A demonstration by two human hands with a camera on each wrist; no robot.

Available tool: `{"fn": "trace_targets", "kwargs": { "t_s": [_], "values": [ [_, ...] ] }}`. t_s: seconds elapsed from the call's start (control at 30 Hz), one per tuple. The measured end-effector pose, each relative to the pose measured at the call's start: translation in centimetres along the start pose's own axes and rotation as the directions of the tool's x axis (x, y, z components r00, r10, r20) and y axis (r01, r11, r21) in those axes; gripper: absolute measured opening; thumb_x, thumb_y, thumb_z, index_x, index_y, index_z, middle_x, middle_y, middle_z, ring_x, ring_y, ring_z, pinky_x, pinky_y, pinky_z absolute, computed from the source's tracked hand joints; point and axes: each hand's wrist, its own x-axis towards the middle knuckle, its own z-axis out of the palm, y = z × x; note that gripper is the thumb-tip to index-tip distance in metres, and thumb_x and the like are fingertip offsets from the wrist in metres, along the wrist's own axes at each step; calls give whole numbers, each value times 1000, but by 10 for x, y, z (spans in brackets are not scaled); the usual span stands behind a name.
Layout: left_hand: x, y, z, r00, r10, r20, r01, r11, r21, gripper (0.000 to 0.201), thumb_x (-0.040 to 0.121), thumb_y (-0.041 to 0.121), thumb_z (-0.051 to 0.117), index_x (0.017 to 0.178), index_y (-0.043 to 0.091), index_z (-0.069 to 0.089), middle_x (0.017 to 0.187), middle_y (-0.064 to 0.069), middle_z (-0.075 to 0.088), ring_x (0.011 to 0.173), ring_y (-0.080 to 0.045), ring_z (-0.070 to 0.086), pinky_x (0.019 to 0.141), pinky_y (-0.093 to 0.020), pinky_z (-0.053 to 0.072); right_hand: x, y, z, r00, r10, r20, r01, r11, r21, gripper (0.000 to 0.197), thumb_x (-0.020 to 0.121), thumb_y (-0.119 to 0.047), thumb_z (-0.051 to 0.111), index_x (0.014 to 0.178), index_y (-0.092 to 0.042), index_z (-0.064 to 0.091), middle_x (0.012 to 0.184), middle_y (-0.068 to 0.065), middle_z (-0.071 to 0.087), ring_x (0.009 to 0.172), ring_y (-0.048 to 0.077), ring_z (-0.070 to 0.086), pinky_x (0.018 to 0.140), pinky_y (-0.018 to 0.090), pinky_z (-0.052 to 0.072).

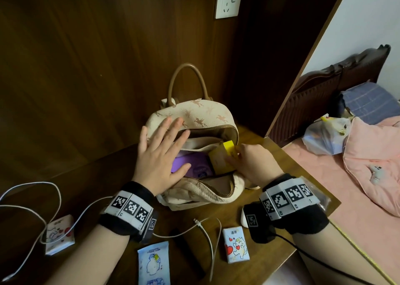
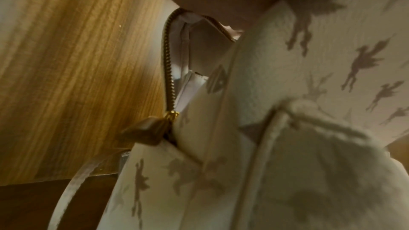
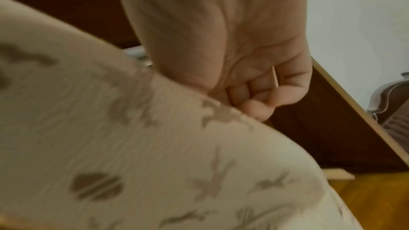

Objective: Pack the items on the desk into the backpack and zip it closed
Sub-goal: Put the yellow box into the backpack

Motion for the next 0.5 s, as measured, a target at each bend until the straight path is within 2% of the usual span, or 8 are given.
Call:
{"fn": "trace_targets", "kwargs": {
  "t_s": [0.07, 0.1, 0.17, 0.23, 0.3, 0.4, 0.43, 0.5],
  "values": [
    [1, 1, -2, 1000, -3, 1, 3, 1000, -9, 79, 80, 61, 45, 147, 21, 34, 159, -5, 16, 147, -25, 14, 112, -61, 14, -1, -4, 2, 997, 65, -38, -64, 997, 48, 38, 93, -49, 45, 77, -15, 43, 59, -4, 36, 65, 21, 46, 45, 21, 23],
    [2, 1, -3, 1000, -8, 3, 8, 1000, -13, 82, 78, 63, 46, 147, 20, 35, 159, -6, 17, 147, -25, 15, 112, -62, 15, -1, -6, 3, 995, 83, -47, -81, 995, 56, 38, 93, -50, 45, 77, -16, 42, 58, -4, 34, 64, 21, 45, 45, 21, 22],
    [3, 4, -6, 1000, -18, 11, 18, 1000, -17, 89, 73, 67, 47, 147, 19, 37, 159, -6, 18, 147, -26, 16, 112, -62, 16, 0, -6, 6, 995, 92, -30, -91, 995, 38, 41, 91, -54, 45, 77, -15, 42, 61, -1, 42, 64, 22, 46, 47, 24, 26],
    [3, 7, -9, 1000, -20, 21, 20, 1000, -12, 93, 71, 71, 47, 147, 18, 37, 159, -6, 17, 147, -26, 15, 112, -62, 16, 4, -6, 10, 997, 71, 24, -72, 997, 18, 44, 90, -58, 43, 77, -16, 46, 72, 3, 51, 67, 23, 49, 51, 27, 29],
    [4, 8, -10, 999, -21, 31, 22, 1000, -12, 93, 71, 72, 46, 146, 18, 37, 160, -7, 16, 147, -26, 14, 111, -62, 16, 10, -6, 13, 996, 52, 73, -54, 998, 19, 44, 90, -58, 42, 74, -17, 47, 75, 3, 53, 69, 23, 50, 47, 25, 26],
    [4, 10, -11, 999, -21, 40, 21, 1000, -12, 90, 71, 71, 47, 144, 19, 42, 159, -7, 17, 147, -27, 14, 111, -62, 16, 17, -6, 19, 992, 58, 116, -59, 998, 7, 49, 88, -60, 43, 61, -19, 40, 73, 2, 52, 68, 23, 50, 44, 24, 22],
    [4, 10, -11, 999, -20, 42, 20, 1000, -13, 89, 71, 71, 48, 143, 20, 44, 159, -7, 17, 147, -27, 13, 111, -63, 16, 18, -7, 23, 989, 61, 135, -62, 998, 6, 50, 87, -60, 45, 60, -19, 39, 73, 2, 52, 68, 23, 49, 44, 24, 21],
    [3, 11, -11, 999, -18, 43, 18, 1000, -16, 87, 70, 71, 50, 141, 20, 46, 159, -7, 17, 147, -27, 13, 111, -63, 16, 20, -7, 29, 985, 61, 163, -62, 998, 5, 48, 86, -62, 47, 66, -19, 47, 73, 2, 52, 68, 23, 49, 45, 24, 21]
  ]
}}
